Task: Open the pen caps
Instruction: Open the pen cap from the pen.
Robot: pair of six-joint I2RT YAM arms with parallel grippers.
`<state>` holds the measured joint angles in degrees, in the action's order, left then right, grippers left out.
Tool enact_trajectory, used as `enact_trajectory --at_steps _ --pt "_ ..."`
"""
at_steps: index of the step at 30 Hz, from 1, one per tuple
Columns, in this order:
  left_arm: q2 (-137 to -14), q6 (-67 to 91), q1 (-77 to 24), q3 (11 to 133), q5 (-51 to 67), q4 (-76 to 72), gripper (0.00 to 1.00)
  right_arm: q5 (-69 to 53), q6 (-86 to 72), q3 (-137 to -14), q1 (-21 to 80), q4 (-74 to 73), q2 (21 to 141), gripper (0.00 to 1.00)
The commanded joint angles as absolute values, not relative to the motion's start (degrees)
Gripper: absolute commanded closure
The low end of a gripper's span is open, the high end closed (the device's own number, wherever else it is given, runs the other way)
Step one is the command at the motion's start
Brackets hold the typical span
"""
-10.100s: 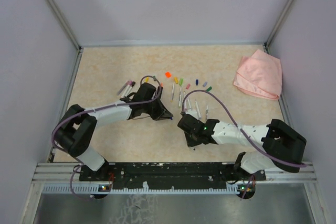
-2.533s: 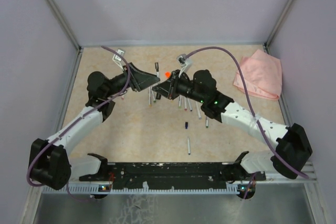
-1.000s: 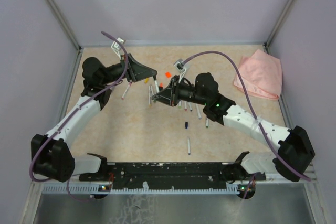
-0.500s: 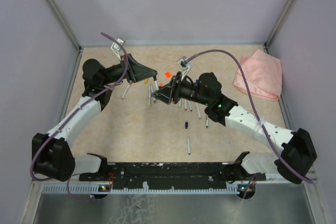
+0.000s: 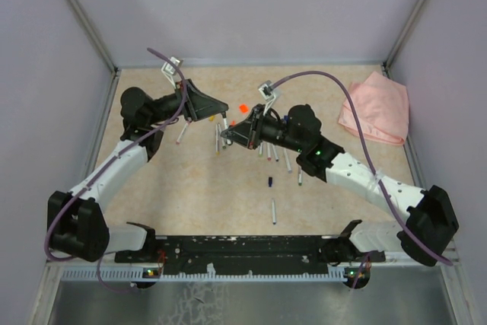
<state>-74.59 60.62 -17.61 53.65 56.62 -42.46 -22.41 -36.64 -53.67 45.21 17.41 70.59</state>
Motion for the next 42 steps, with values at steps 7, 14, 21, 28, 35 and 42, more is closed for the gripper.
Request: enact_trajectory --at_steps 7,14,21,28,35,42 --pt "-76.0 60.2 -17.9 53.5 59.3 -43.5 0.61 -22.7 -36.0 -57.3 45.3 18.1 71.0 1.00" --pt "-76.1 60.1 -17.9 53.5 59.5 -43.7 0.86 -23.2 -36.1 -57.7 45.3 18.0 71.8 1.00" --pt "-77.5 57.2 -16.8 57.0 58.4 -41.0 1.00 -23.4 -36.3 -56.8 45.3 17.2 71.4 1.00" --pt "-85.2 57.1 -10.2 68.2 50.9 -41.4 1.00 -22.1 -39.3 -50.1 45.5 16.0 67.2 1.00" --pt "-90.0 58.7 -7.8 73.5 39.4 -43.9 1.00 -19.5 -40.0 -46.0 46.5 11.1 64.7 1.00" --pt "-85.3 53.1 -7.9 67.7 42.0 -36.2 1.00 -3.2 -43.9 -47.4 48.8 -7.8 65.0 1.00"
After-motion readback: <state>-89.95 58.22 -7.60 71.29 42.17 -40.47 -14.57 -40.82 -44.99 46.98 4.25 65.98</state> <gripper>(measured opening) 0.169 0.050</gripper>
